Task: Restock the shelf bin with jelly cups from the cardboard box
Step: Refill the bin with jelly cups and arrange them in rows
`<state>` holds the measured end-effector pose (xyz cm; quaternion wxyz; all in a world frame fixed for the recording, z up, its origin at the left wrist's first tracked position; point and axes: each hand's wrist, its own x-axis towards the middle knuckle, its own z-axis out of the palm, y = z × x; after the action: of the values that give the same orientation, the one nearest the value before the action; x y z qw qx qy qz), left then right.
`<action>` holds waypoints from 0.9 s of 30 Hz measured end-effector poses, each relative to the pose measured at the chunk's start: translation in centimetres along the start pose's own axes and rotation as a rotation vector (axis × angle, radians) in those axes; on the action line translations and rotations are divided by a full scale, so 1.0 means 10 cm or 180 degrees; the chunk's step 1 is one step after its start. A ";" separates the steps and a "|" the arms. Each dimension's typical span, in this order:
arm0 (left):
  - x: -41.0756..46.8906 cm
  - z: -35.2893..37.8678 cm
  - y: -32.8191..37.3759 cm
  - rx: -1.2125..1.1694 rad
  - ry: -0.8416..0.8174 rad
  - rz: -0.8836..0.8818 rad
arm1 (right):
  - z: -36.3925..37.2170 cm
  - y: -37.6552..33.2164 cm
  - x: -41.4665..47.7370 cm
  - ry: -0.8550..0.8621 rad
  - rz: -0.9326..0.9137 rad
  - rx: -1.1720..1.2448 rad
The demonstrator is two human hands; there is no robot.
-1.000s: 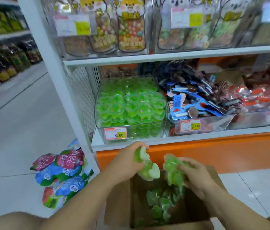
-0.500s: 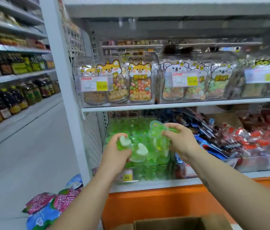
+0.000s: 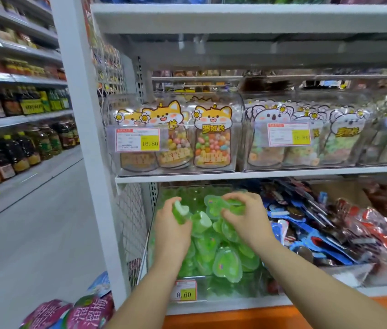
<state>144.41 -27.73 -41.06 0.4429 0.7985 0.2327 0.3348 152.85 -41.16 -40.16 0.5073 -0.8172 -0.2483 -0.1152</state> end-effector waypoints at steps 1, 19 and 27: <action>0.00 0.01 0.01 0.0007 0.0044 0.0018 | 0.02 -0.01 -0.01 0.0026 -0.0058 -0.0033; -0.04 0.00 -0.07 0.0878 -0.0297 0.0266 | 0.14 0.01 -0.10 -0.0052 -0.0965 -0.0733; -0.10 0.00 -0.15 0.1983 -0.0477 0.0587 | 0.19 -0.02 -0.05 -0.0359 -0.1120 -0.1324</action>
<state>143.64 -27.65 -42.72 0.1612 0.9357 0.2174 0.2265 152.24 -39.53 -41.13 0.2861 -0.8532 -0.3852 -0.2043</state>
